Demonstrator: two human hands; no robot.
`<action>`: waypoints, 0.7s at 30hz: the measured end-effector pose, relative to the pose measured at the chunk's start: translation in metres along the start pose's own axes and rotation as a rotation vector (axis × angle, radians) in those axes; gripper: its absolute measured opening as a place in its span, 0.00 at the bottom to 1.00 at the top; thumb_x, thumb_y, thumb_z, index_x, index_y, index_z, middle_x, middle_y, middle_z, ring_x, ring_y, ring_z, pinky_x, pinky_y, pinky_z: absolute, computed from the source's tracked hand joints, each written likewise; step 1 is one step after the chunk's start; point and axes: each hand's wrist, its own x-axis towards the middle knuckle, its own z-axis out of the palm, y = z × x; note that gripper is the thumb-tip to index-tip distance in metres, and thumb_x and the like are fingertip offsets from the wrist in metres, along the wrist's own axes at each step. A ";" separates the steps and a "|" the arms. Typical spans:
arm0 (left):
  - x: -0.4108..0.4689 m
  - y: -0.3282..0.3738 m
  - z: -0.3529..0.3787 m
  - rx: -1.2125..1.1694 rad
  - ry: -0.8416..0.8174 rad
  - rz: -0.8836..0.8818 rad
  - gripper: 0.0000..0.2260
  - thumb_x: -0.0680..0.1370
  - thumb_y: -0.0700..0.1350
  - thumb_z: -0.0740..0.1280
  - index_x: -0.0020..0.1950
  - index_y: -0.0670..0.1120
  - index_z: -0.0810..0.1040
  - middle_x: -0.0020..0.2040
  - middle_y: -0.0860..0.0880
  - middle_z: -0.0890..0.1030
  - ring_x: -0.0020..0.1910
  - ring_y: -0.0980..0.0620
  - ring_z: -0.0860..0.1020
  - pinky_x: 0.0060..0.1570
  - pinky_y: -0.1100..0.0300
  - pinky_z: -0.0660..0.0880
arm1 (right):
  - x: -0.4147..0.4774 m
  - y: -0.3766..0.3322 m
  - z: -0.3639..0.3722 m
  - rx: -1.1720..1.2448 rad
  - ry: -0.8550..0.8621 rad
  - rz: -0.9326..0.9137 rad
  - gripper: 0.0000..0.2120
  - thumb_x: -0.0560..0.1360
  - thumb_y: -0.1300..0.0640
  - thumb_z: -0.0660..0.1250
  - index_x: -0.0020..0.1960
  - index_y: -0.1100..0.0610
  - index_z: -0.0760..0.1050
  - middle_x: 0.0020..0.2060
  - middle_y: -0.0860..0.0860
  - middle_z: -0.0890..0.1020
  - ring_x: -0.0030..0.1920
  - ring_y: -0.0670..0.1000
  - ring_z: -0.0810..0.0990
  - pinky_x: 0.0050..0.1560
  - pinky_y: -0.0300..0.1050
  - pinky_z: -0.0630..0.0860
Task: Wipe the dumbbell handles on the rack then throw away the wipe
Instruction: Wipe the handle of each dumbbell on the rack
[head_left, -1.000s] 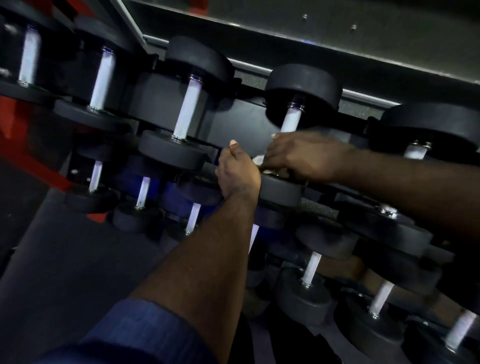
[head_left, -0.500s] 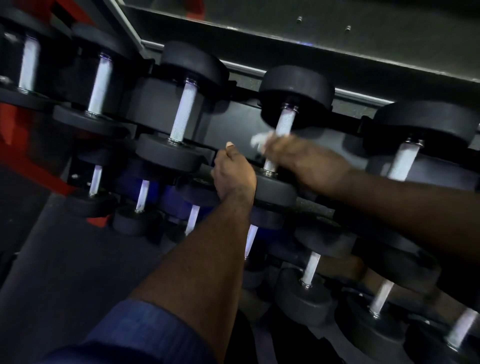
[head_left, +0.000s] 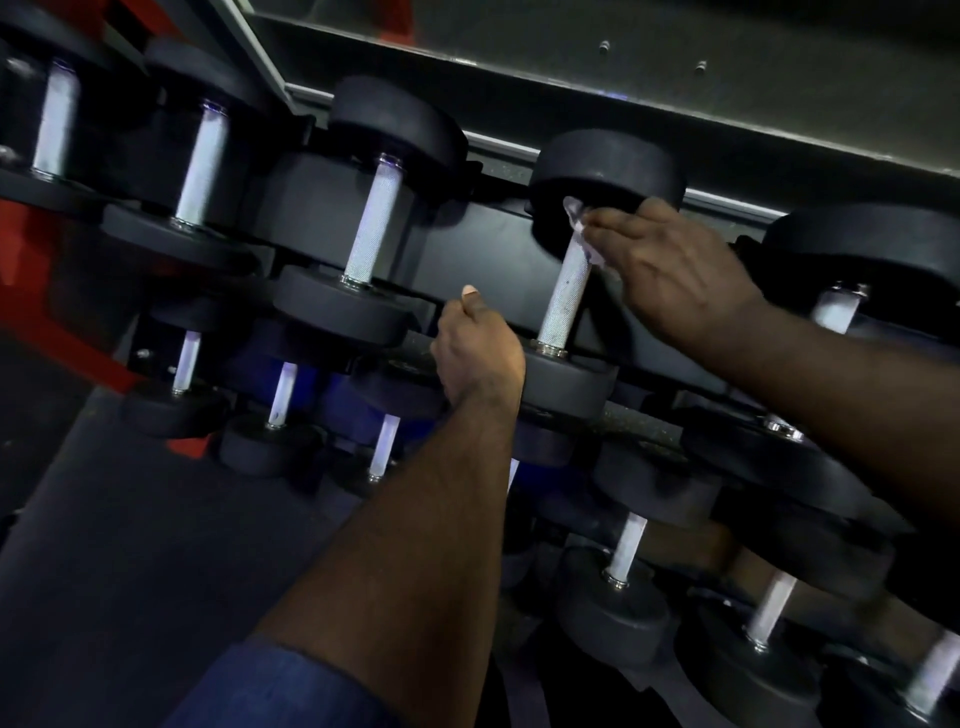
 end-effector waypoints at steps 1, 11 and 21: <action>0.001 0.000 0.000 -0.001 0.001 0.001 0.22 0.87 0.56 0.53 0.62 0.44 0.81 0.58 0.45 0.84 0.62 0.42 0.77 0.55 0.55 0.68 | 0.001 -0.006 0.003 -0.005 -0.001 0.024 0.20 0.83 0.58 0.54 0.72 0.60 0.73 0.70 0.55 0.76 0.55 0.61 0.76 0.51 0.52 0.77; -0.002 0.000 0.001 0.012 0.000 0.025 0.21 0.88 0.54 0.53 0.63 0.43 0.80 0.61 0.45 0.83 0.64 0.42 0.75 0.53 0.57 0.63 | 0.005 -0.002 0.004 0.106 -0.088 0.090 0.26 0.77 0.63 0.58 0.75 0.54 0.70 0.76 0.48 0.70 0.70 0.52 0.74 0.67 0.48 0.73; -0.007 0.003 -0.002 0.014 -0.019 0.042 0.21 0.88 0.53 0.52 0.65 0.43 0.80 0.63 0.45 0.82 0.65 0.43 0.74 0.52 0.60 0.59 | -0.004 -0.020 0.027 0.381 0.143 0.389 0.27 0.73 0.69 0.62 0.70 0.54 0.78 0.70 0.47 0.77 0.69 0.47 0.76 0.71 0.43 0.72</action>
